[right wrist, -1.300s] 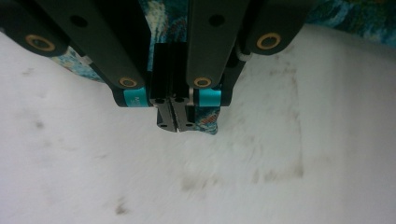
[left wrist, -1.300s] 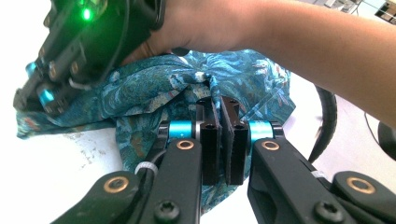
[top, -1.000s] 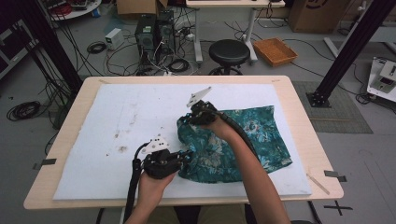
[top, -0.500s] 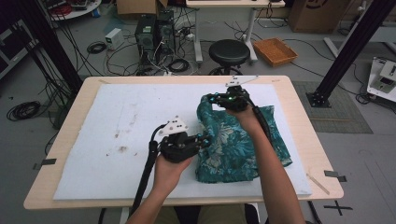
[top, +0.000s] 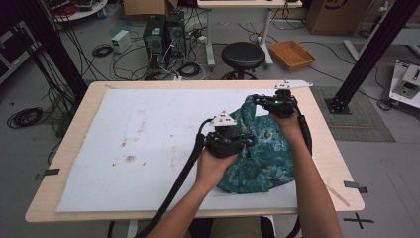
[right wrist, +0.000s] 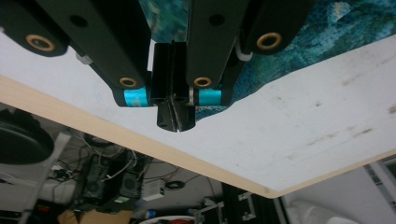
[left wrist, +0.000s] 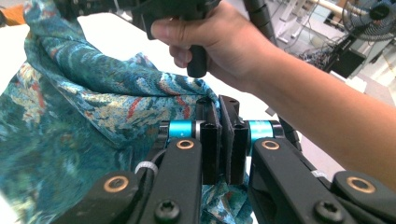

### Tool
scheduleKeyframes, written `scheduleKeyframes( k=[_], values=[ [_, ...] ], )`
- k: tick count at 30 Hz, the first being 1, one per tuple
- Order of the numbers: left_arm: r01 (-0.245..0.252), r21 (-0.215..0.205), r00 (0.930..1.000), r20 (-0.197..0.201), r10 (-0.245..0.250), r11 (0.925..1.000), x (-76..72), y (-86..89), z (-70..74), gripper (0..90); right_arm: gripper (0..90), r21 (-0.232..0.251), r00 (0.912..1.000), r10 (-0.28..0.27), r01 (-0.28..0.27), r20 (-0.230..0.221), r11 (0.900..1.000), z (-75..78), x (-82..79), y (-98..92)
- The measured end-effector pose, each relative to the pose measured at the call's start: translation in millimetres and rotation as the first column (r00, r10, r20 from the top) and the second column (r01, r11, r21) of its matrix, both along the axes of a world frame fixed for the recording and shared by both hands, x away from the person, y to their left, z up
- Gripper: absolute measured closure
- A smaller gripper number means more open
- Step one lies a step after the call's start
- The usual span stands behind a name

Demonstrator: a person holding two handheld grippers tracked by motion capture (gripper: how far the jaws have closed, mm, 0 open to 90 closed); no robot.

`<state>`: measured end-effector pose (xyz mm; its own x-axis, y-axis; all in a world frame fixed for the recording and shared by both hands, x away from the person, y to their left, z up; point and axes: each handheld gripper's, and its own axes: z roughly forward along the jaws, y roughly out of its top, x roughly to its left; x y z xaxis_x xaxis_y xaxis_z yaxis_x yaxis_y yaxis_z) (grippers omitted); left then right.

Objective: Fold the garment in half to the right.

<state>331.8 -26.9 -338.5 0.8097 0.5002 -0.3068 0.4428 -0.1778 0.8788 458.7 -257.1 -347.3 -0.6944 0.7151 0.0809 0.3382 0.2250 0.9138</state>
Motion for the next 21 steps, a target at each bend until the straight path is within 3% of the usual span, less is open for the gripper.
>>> scheduleKeyframes(
  k=[5, 10, 21],
  values=[
    [0.032, 0.010, 0.9992, -0.024, -0.032, 0.9994, 8.9, -24.5, -7.5, 87.1, 90.0, -0.025, 0.9986, -0.048, 0.048, -0.020, 0.999, -9.0, 1.1, -17.2],
    [0.056, 0.035, 0.9974, -0.047, -0.054, 0.9978, 17.0, -47.1, -11.5, 87.0, 90.0, -0.018, 0.9956, -0.089, 0.088, -0.030, 0.996, -15.9, 0.6, -33.9],
    [0.112, 0.114, 0.9923, -0.066, -0.105, 0.9872, 27.3, -99.9, -28.2, 86.9, 90.0, -0.014, 0.9849, -0.163, 0.162, -0.059, 0.987, -30.1, -3.7, -70.1]
  ],
)
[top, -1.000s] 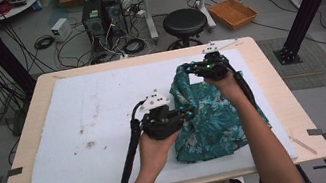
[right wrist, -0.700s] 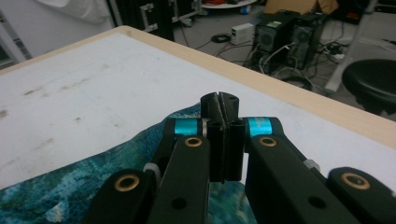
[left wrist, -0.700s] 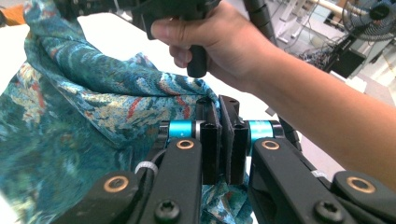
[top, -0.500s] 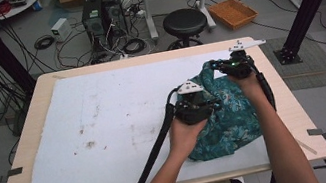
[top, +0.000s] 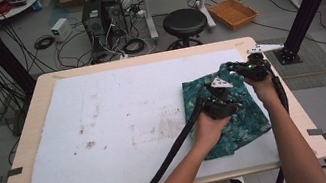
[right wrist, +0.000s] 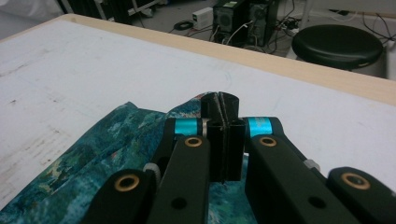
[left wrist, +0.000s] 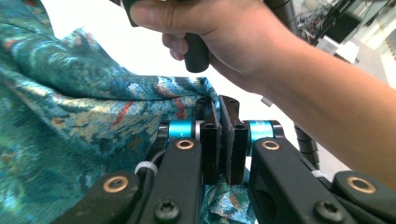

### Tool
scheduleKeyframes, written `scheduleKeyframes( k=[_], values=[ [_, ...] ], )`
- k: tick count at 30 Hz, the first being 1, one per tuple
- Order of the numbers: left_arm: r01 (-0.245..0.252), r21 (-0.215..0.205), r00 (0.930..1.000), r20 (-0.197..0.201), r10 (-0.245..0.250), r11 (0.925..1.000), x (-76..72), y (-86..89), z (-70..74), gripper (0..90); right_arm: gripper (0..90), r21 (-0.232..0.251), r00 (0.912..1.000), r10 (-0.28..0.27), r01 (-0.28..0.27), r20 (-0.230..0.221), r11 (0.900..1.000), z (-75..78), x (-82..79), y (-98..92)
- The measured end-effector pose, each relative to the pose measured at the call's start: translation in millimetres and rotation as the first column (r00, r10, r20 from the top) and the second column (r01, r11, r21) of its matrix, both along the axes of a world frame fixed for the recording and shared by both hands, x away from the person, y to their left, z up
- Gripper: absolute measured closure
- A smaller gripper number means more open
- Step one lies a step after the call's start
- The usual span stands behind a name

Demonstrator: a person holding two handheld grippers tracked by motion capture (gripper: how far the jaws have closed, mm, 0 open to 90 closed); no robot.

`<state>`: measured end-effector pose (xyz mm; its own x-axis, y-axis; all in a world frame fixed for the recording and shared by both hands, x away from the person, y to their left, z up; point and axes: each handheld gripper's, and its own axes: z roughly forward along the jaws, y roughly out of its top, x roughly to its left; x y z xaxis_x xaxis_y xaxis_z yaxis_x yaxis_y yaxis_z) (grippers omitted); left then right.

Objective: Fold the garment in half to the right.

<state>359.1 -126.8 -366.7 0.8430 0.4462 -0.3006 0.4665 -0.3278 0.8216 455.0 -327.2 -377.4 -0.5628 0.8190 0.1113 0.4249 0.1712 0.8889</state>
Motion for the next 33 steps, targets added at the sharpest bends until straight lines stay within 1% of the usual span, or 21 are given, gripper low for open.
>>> scheduleKeyframes(
  k=[2, 3, 4, 5, 9, 13, 14, 15, 16, 18, 19, 20, 21, 22, 23, 24, 25, 27, 29, 31, 33],
  values=[
    [0.003, 0.009, 1.0000, 0.000, -0.003, 1.0000, 1.0, -3.1, -2.0, 86.9, 90.0, 0.005, 0.9999, -0.009, 0.009, -0.004, 1.000, -1.1, -0.4, -2.4],
    [0.008, 0.022, 1.0000, -0.006, -0.008, 0.9997, 3.1, -11.0, -7.0, 86.9, 90.0, 0.007, 0.9999, -0.013, 0.013, -0.006, 1.000, -2.1, -0.3, -4.4],
    [0.009, 0.026, 0.9999, -0.009, -0.009, 0.9996, 3.9, -14.8, -9.4, 86.9, 90.0, -0.002, 0.9992, -0.035, 0.035, -0.018, 0.999, -3.9, -0.9, -10.0],
    [0.013, 0.032, 0.9998, -0.014, -0.012, 0.9994, 4.5, -18.5, -11.5, 86.9, 90.0, 0.000, 0.9988, -0.043, 0.043, -0.023, 0.999, -4.8, -1.2, -12.9],
    [0.024, 0.059, 0.9996, -0.018, -0.023, 0.9979, 7.1, -31.6, -19.3, 86.9, 90.0, -0.020, 0.9973, -0.070, 0.070, -0.023, 0.997, -8.8, -2.2, -20.3],
    [0.014, 0.074, 0.9997, -0.018, -0.013, 0.9972, 9.1, -42.7, -25.7, 86.4, 90.0, -0.040, 0.9936, -0.112, 0.111, -0.018, 0.993, -13.4, -3.9, -25.6],
    [0.014, 0.074, 0.9997, -0.018, -0.013, 0.9972, 9.1, -42.7, -25.7, 86.3, 90.0, -0.044, 0.9918, -0.127, 0.126, -0.017, 0.991, -14.4, -4.4, -27.7],
    [0.003, 0.081, 0.9998, -0.018, -0.002, 0.9967, 11.6, -46.8, -29.5, 86.4, 90.0, -0.041, 0.9904, -0.137, 0.136, -0.021, 0.990, -15.4, -5.0, -29.9],
    [-0.002, 0.076, 0.9996, -0.026, 0.004, 0.9971, 12.8, -48.4, -31.4, 86.3, 90.0, -0.038, 0.9890, -0.146, 0.146, -0.023, 0.989, -16.6, -5.4, -32.2],
    [-0.005, 0.067, 0.9997, -0.025, 0.006, 0.9978, 14.7, -50.1, -34.4, 86.0, 90.0, -0.030, 0.9882, -0.150, 0.149, -0.032, 0.988, -19.2, -6.6, -35.7],
    [-0.008, 0.066, 0.9999, -0.014, 0.009, 0.9978, 14.8, -50.7, -35.0, 84.0, 90.0, -0.030, 0.9879, -0.152, 0.151, -0.029, 0.988, -20.4, -7.7, -37.0],
    [-0.018, 0.064, 0.9998, 0.000, 0.018, 0.9978, 14.8, -51.0, -35.3, 78.3, 90.0, -0.023, 0.9871, -0.157, 0.156, -0.032, 0.987, -21.2, -9.3, -38.5],
    [-0.030, 0.059, 0.9995, 0.003, 0.030, 0.9978, 15.1, -51.0, -35.1, 72.0, 90.0, -0.016, 0.9861, -0.163, 0.163, -0.033, 0.987, -21.9, -11.0, -40.5],
    [-0.040, 0.048, 0.9992, 0.004, 0.039, 0.9981, 15.4, -50.8, -34.9, 68.8, 90.0, -0.013, 0.9852, -0.169, 0.168, -0.031, 0.986, -22.7, -12.6, -42.7],
    [-0.049, 0.044, 0.9988, 0.007, 0.049, 0.9978, 15.6, -50.1, -34.2, 63.5, 89.5, -0.005, 0.9844, -0.173, 0.172, -0.034, 0.985, -23.6, -14.4, -45.0],
    [-0.056, 0.044, 0.9984, 0.011, 0.056, 0.9974, 15.7, -48.8, -32.9, 58.4, 84.4, 0.003, 0.9833, -0.178, 0.178, -0.037, 0.984, -24.2, -16.3, -47.2],
    [-0.066, 0.042, 0.9976, 0.020, 0.066, 0.9969, 15.6, -46.2, -31.1, 55.1, 83.1, 0.007, 0.9825, -0.181, 0.181, -0.044, 0.983, -24.4, -18.3, -49.4],
    [-0.091, 0.023, 0.9949, 0.044, 0.090, 0.9955, 15.4, -36.3, -26.2, 50.7, 77.2, 0.011, 0.9836, -0.177, 0.178, -0.033, 0.984, -23.6, -25.3, -52.1],
    [-0.128, 0.014, 0.9892, 0.073, 0.127, 0.9917, 16.1, -21.9, -21.5, 42.1, 69.3, 0.015, 0.9842, -0.177, 0.177, -0.012, 0.984, -21.6, -34.1, -54.3],
    [-0.163, -0.008, 0.9830, 0.084, 0.163, 0.9865, 18.1, -4.0, -19.6, 38.7, 62.4, 0.015, 0.9848, -0.173, 0.173, 0.006, 0.985, -19.7, -45.3, -56.1],
    [-0.198, -0.025, 0.9756, 0.092, 0.199, 0.9799, 20.5, 15.4, -20.5, 33.1, 57.7, -0.012, 0.9853, -0.170, 0.170, 0.019, 0.985, -19.1, -56.6, -57.1]
  ],
)
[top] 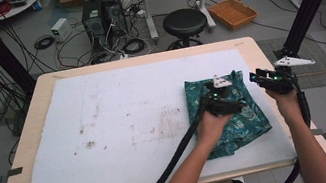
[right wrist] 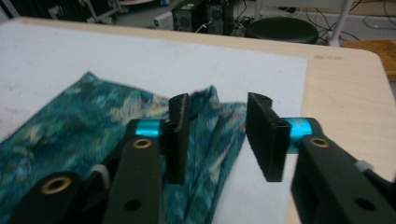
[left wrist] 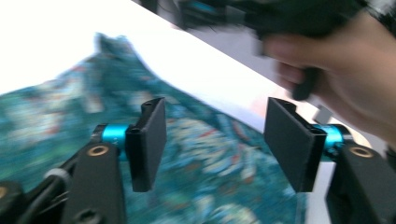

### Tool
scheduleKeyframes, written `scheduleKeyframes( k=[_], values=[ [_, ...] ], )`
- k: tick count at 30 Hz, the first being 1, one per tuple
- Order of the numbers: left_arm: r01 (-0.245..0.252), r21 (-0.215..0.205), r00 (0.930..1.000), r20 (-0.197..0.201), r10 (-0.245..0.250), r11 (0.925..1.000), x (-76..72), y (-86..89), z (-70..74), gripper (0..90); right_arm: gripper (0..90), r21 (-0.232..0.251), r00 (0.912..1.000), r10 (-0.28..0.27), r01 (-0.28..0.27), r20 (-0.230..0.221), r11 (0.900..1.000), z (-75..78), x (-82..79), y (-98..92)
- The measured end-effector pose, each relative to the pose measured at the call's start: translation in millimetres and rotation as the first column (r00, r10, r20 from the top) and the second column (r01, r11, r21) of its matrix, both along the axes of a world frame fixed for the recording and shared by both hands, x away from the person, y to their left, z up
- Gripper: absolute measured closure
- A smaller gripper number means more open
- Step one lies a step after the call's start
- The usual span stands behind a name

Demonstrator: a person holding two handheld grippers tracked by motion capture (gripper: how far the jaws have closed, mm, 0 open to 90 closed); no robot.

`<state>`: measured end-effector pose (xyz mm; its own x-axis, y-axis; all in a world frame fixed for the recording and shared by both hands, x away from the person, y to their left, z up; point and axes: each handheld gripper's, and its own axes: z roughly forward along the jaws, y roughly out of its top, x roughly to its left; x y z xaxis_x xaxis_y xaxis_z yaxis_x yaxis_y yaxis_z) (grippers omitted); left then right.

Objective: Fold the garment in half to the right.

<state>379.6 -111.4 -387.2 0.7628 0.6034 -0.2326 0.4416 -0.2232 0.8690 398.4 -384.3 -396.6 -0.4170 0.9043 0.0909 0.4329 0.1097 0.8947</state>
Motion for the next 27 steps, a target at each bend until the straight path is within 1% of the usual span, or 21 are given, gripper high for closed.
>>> scheduleKeyframes(
  k=[1, 2, 3, 4, 6, 9, 10, 11, 12, 13, 14, 15, 16, 17, 19, 20, 21, 22, 24, 27],
  values=[
    [-0.014, -0.017, 0.9999, 0.002, 0.014, 0.9997, 1.4, 12.0, -1.6, 32.7, 57.7, -0.021, 1.0000, 0.005, -0.005, 0.006, 1.000, -0.3, -6.2, -0.5],
    [-0.025, -0.024, 0.9996, 0.008, 0.025, 0.9994, 1.9, 18.9, -2.6, 32.2, 57.8, -0.040, 0.9999, 0.012, -0.011, 0.012, 0.999, -0.9, -14.9, -1.3],
    [-0.028, -0.016, 0.9994, 0.021, 0.028, 0.9995, 2.3, 28.3, -4.0, 30.9, 57.9, -0.047, 0.9997, 0.011, -0.010, 0.022, 0.999, -1.6, -19.9, -2.0],
    [-0.037, -0.011, 0.9986, 0.037, 0.037, 0.9993, 2.5, 37.6, -5.5, 28.3, 58.1, -0.054, 0.9996, 0.018, -0.017, 0.019, 0.998, -2.6, -26.8, -2.6],
    [-0.065, -0.022, 0.9961, 0.059, 0.066, 0.9977, 2.4, 59.3, -8.7, 28.0, 58.1, -0.081, 0.9989, 0.046, -0.045, 0.007, 0.996, -5.9, -40.1, -2.0],
    [-0.104, -0.032, 0.9907, 0.085, 0.106, 0.9941, 2.2, 88.4, -11.3, 27.9, 58.1, -0.089, 0.9944, 0.101, -0.103, -0.031, 0.991, -12.2, -56.8, 4.1],
    [-0.115, -0.033, 0.9887, 0.093, 0.118, 0.9928, 1.6, 98.2, -11.9, 27.9, 58.1, -0.094, 0.9908, 0.125, -0.129, -0.051, 0.987, -15.6, -61.5, 7.8],
    [-0.128, -0.037, 0.9866, 0.097, 0.131, 0.9911, 0.9, 107.9, -12.5, 27.9, 58.1, -0.101, 0.9849, 0.156, -0.163, -0.074, 0.981, -19.3, -65.8, 12.6],
    [-0.141, -0.039, 0.9844, 0.101, 0.144, 0.9892, -0.1, 117.5, -13.0, 27.9, 59.6, -0.126, 0.9787, 0.184, -0.195, -0.091, 0.973, -23.1, -70.2, 18.8],
    [-0.154, -0.040, 0.9821, 0.104, 0.157, 0.9873, -1.4, 127.1, -13.6, 27.9, 60.9, -0.173, 0.9747, 0.200, -0.215, -0.100, 0.961, -26.9, -74.3, 25.5],
    [-0.167, -0.041, 0.9796, 0.106, 0.170, 0.9851, -2.6, 136.3, -14.2, 27.9, 61.0, -0.206, 0.9744, 0.196, -0.215, -0.110, 0.955, -30.5, -77.5, 31.2],
    [-0.178, -0.039, 0.9772, 0.110, 0.181, 0.9832, -4.0, 145.3, -14.9, 27.9, 61.2, -0.228, 0.9749, 0.190, -0.212, -0.116, 0.950, -34.0, -78.7, 35.1],
    [-0.190, -0.041, 0.9750, 0.109, 0.193, 0.9810, -5.4, 153.7, -15.7, 27.9, 62.0, -0.242, 0.9765, 0.178, -0.203, -0.121, 0.949, -37.5, -78.9, 37.5],
    [-0.201, -0.039, 0.9725, 0.112, 0.204, 0.9788, -6.6, 162.1, -16.6, 27.9, 63.1, -0.244, 0.9783, 0.159, -0.187, -0.134, 0.952, -40.9, -78.2, 38.9],
    [-0.216, -0.033, 0.9693, 0.113, 0.218, 0.9759, -8.8, 177.9, -18.0, 27.9, 77.3, -0.243, 0.9764, 0.141, -0.179, -0.163, 0.953, -46.6, -74.7, 38.2],
    [-0.224, -0.033, 0.9675, 0.112, 0.227, 0.9739, -10.1, 185.4, -18.7, 27.9, 81.3, -0.244, 0.9757, 0.126, -0.168, -0.179, 0.955, -48.1, -73.8, 37.6],
    [-0.234, -0.034, 0.9648, 0.114, 0.237, 0.9715, -11.1, 192.5, -19.5, 27.9, 88.1, -0.246, 0.9750, 0.123, -0.167, -0.185, 0.955, -48.8, -73.1, 36.2],
    [-0.243, -0.037, 0.9627, 0.115, 0.245, 0.9694, -11.9, 199.3, -20.3, 27.9, 90.0, -0.248, 0.9763, 0.119, -0.162, -0.181, 0.955, -48.4, -73.3, 34.8],
    [-0.263, -0.042, 0.9576, 0.111, 0.266, 0.9640, -13.0, 210.8, -22.1, 27.9, 90.0, -0.236, 0.9775, 0.112, -0.153, -0.179, 0.960, -46.3, -75.0, 32.4],
    [-0.280, -0.042, 0.9530, 0.107, 0.283, 0.9590, -14.9, 223.6, -24.3, 27.9, 90.0, -0.218, 0.9790, 0.112, -0.148, -0.170, 0.965, -44.1, -77.9, 28.4]
  ],
)
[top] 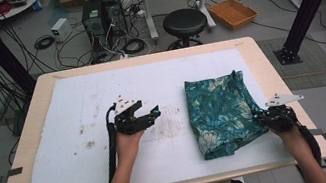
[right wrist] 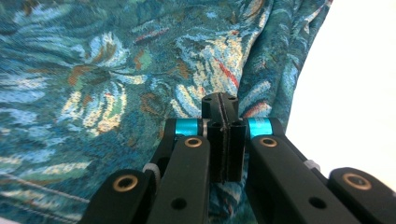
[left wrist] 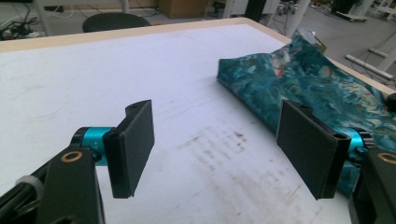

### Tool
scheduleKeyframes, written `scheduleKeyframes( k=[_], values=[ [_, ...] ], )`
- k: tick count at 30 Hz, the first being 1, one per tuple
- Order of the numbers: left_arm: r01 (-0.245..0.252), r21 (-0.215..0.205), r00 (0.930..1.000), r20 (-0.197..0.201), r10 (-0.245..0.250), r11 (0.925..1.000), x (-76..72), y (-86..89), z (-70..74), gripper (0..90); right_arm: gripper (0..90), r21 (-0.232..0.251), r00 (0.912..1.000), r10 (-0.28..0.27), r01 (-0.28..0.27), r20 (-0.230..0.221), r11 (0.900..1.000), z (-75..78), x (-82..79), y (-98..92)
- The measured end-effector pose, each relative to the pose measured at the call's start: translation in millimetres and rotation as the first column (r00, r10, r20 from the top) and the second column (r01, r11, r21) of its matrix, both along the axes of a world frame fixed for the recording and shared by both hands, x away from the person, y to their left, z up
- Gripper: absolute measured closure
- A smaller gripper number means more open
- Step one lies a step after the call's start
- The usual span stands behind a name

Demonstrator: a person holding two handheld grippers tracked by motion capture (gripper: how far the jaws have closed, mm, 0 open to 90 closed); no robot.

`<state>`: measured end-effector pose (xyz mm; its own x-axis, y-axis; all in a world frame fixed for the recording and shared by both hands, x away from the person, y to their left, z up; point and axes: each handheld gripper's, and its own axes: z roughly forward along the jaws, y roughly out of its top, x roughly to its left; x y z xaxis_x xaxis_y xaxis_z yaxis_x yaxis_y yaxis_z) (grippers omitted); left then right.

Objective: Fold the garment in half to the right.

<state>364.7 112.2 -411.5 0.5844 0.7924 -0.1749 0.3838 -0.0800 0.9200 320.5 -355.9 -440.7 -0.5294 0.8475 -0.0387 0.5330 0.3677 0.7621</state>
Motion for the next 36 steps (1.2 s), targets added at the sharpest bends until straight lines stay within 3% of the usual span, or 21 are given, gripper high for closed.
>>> scheduleKeyframes(
  k=[2, 3, 4, 5, 8, 9, 11, 12, 15, 17, 20, 23, 25, 27, 29, 32, 36],
  values=[
    [-0.002, 0.007, 1.0000, 0.001, 0.002, 1.0000, -1.2, 5.9, -1.2, 27.9, 90.0, 0.012, 1.0000, -0.003, 0.003, -0.001, 1.000, 0.2, -0.4, -1.1],
    [-0.005, 0.008, 1.0000, 0.004, 0.004, 1.0000, -1.8, 8.0, -1.6, 27.9, 80.9, 0.027, 0.9999, 0.005, -0.005, 0.009, 1.000, 0.8, 0.0, -0.3],
    [-0.007, 0.012, 1.0000, 0.005, 0.007, 0.9999, -2.5, 9.7, -1.8, 27.9, 64.6, 0.040, 1.0000, -0.001, 0.001, 0.001, 0.999, 0.8, 2.7, 1.5],
    [-0.006, 0.013, 0.9999, 0.009, 0.006, 0.9999, -3.1, 12.6, -2.4, 27.9, 60.1, 0.046, 1.0000, -0.006, 0.006, -0.006, 0.999, 0.5, 5.1, 3.5],
    [-0.012, 0.019, 0.9998, 0.013, 0.011, 0.9998, -5.3, 19.5, -3.6, 27.9, 61.9, 0.012, 0.9995, 0.020, -0.020, -0.022, 1.000, -3.2, 14.0, 18.0],
    [-0.014, 0.018, 0.9998, 0.013, 0.014, 0.9997, -6.0, 21.9, -4.0, 27.9, 69.7, -0.025, 0.9996, 0.011, -0.012, -0.026, 1.000, -5.1, 17.9, 22.9],
    [-0.017, 0.019, 0.9998, 0.014, 0.017, 0.9997, -7.6, 27.3, -4.7, 27.9, 87.9, -0.024, 0.9992, -0.020, 0.019, -0.034, 1.000, -5.0, 21.0, 25.3],
    [-0.021, 0.019, 0.9997, 0.013, 0.021, 0.9996, -8.5, 30.1, -5.1, 28.0, 89.5, -0.032, 0.9996, -0.013, 0.012, -0.026, 0.999, -4.0, 21.1, 25.4],
    [-0.029, 0.012, 0.9995, 0.010, 0.029, 0.9995, -10.2, 37.7, -7.4, 27.9, 90.0, -0.033, 1.0000, 0.000, 0.000, -0.005, 0.999, 0.8, 15.8, 23.7],
    [-0.034, 0.009, 0.9994, 0.003, 0.034, 0.9994, -10.8, 41.4, -9.8, 27.9, 90.0, 0.000, 0.9998, -0.008, 0.008, 0.017, 1.000, 5.4, 11.3, 18.3],
    [-0.038, 0.010, 0.9993, 0.000, 0.038, 0.9992, -11.9, 44.8, -12.6, 27.9, 90.0, 0.046, 0.9979, -0.062, 0.061, 0.018, 0.997, 11.6, 5.8, 8.0],
    [-0.041, 0.003, 0.9991, -0.004, 0.041, 0.9991, -12.1, 45.2, -14.5, 27.9, 89.9, 0.011, 0.9925, -0.122, 0.122, -0.010, 0.992, 12.8, 4.4, 1.6],
    [-0.042, 0.003, 0.9991, -0.007, 0.042, 0.9991, -11.9, 45.2, -14.8, 27.9, 88.8, -0.009, 0.9879, -0.145, 0.145, -0.054, 0.989, 9.4, 6.1, -1.0],
    [-0.043, 0.002, 0.9991, -0.004, 0.043, 0.9991, -11.6, 45.8, -14.8, 27.9, 79.3, -0.009, 0.9824, -0.152, 0.152, -0.108, 0.988, 5.7, 8.2, -2.2],
    [-0.044, 0.000, 0.9990, -0.006, 0.044, 0.9990, -10.9, 46.5, -15.2, 27.9, 77.4, -0.021, 0.9834, -0.159, 0.157, -0.088, 0.987, 9.8, 8.0, -1.0],
    [-0.050, -0.006, 0.9987, -0.008, 0.050, 0.9987, -10.1, 47.2, -16.2, 27.9, 61.7, -0.007, 0.9864, -0.164, 0.164, -0.012, 0.986, 27.5, 16.1, 2.9],
    [-0.049, 0.002, 0.9988, -0.010, 0.049, 0.9988, -10.4, 47.3, -16.6, 27.9, 49.1, -0.005, 0.9880, -0.132, 0.132, 0.081, 0.991, 46.6, 51.5, 15.8]
  ],
)
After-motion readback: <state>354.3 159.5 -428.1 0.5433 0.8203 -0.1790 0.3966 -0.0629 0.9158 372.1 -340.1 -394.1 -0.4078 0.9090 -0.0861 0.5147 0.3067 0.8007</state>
